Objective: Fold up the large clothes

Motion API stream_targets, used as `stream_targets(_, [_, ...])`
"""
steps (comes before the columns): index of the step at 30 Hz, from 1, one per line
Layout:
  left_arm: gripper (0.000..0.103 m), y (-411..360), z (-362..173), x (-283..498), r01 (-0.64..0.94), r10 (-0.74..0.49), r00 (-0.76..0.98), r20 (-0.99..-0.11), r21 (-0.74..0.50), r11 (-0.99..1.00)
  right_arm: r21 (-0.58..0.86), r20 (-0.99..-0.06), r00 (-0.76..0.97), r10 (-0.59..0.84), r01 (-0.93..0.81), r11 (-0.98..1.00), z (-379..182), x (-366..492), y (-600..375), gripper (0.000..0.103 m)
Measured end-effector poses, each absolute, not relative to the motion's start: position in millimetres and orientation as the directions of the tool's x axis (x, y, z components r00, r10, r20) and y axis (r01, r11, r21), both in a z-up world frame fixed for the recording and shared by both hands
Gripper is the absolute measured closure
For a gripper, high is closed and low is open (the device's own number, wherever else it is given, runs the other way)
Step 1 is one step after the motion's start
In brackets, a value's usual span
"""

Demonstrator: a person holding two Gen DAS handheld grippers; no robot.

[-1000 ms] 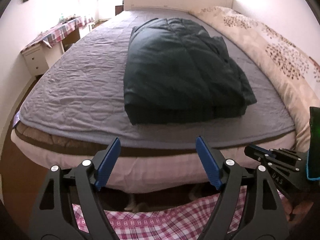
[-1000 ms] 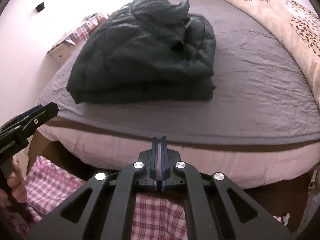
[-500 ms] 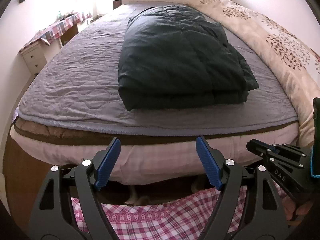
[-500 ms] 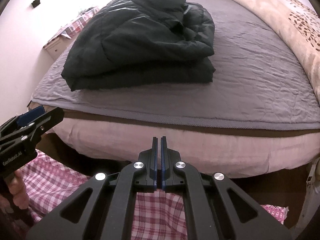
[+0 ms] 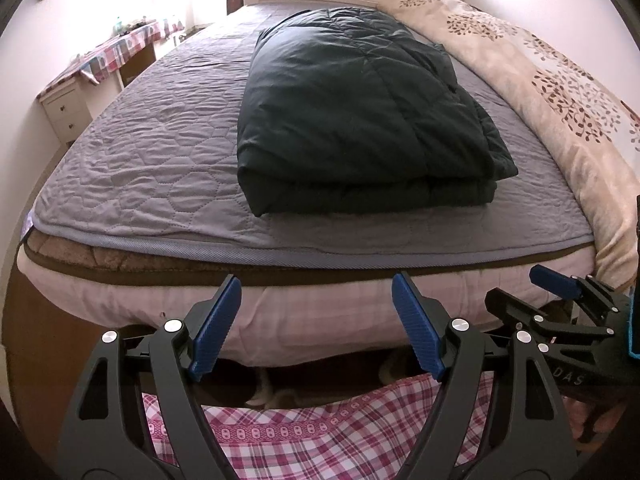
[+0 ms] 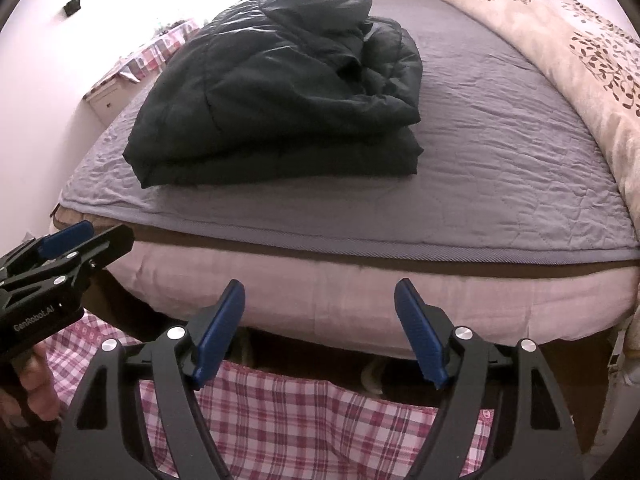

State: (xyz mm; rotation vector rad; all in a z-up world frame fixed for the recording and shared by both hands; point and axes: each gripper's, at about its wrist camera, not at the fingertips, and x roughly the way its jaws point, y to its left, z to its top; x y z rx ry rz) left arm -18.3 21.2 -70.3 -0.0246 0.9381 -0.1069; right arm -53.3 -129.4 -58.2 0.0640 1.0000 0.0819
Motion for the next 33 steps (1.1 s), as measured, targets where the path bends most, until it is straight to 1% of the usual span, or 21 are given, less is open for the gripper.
stream_targets(8, [0.026, 20.7, -68.5, -19.6, 0.083, -0.105, 0.59, -0.801, -0.069, 0.994, 0.069, -0.825, 0.558, 0.083, -0.046, 0.997, -52.9, -56.3, -125.6, 0.028])
stream_targets(33, [0.026, 20.7, -67.6, -21.9, 0.068, -0.092, 0.59, -0.802, -0.065, 0.996, 0.072, -0.824, 0.56, 0.086, -0.047, 0.996, -52.7, -58.3, -125.8, 0.028])
